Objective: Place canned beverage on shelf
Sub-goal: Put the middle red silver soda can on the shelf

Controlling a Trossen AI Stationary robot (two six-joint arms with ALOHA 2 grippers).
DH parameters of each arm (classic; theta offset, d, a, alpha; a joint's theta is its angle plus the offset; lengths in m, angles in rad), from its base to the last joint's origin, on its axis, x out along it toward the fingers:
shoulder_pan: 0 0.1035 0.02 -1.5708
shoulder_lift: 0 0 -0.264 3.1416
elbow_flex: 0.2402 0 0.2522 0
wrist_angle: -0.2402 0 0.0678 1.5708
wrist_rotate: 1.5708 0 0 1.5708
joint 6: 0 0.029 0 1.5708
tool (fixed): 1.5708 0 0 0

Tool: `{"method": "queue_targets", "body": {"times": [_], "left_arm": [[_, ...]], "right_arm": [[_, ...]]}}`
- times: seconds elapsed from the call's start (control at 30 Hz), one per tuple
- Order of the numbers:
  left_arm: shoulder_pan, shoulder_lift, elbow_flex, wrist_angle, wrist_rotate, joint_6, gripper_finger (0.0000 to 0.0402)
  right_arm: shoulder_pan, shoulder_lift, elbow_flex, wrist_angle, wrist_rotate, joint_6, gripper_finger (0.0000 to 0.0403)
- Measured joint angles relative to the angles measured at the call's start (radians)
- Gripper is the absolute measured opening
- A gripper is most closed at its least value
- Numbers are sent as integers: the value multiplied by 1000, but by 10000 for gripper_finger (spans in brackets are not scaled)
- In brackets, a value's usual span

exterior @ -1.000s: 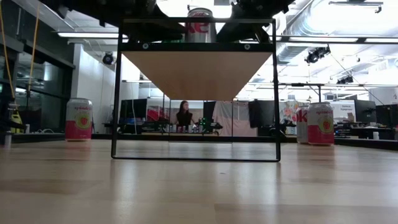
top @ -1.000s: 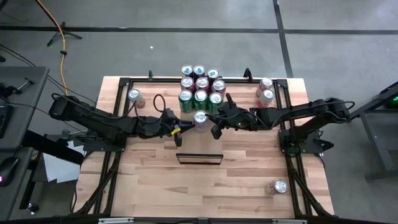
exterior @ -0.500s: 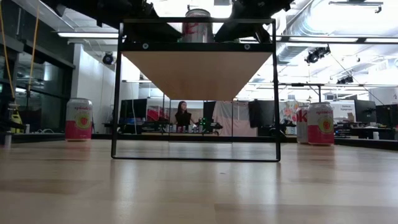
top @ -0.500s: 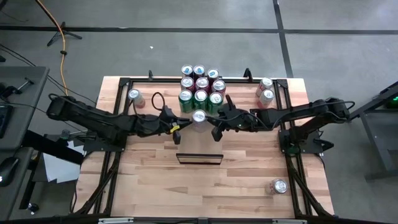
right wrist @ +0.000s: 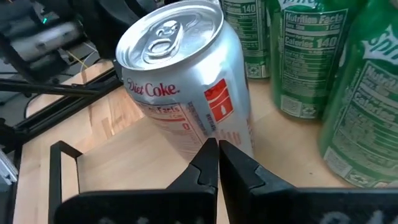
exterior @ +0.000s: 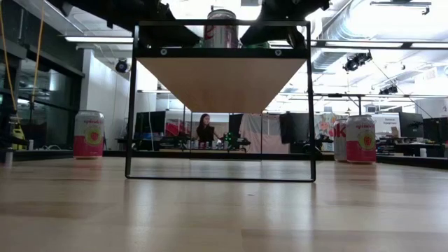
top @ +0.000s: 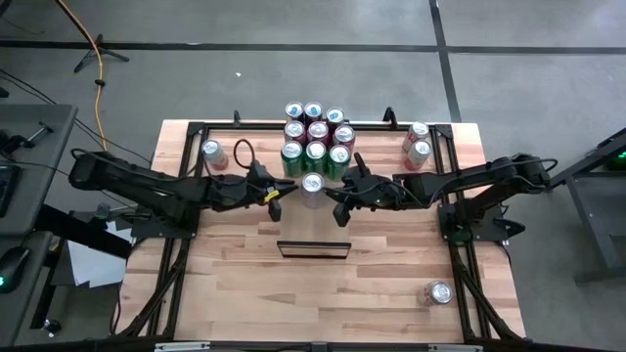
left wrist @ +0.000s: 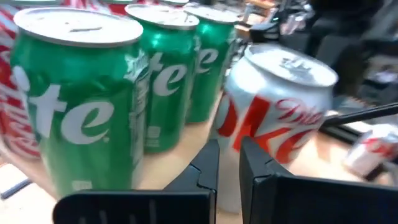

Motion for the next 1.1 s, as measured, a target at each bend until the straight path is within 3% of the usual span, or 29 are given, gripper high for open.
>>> {"method": "queue_targets", "body": {"times": [0.3,0.77,1.1], "left_arm": [[-29,-49,0,-59,218,-139,0],[6,78,0,61,207,-131,0],[37,86,0,63,219,-112,0]], "right_arm": [[-29,-1,0,1,36,-8,0],[-76,-2,0,51,-3,-49,0],[-76,-3,0,54,-29,-43,0]]}}
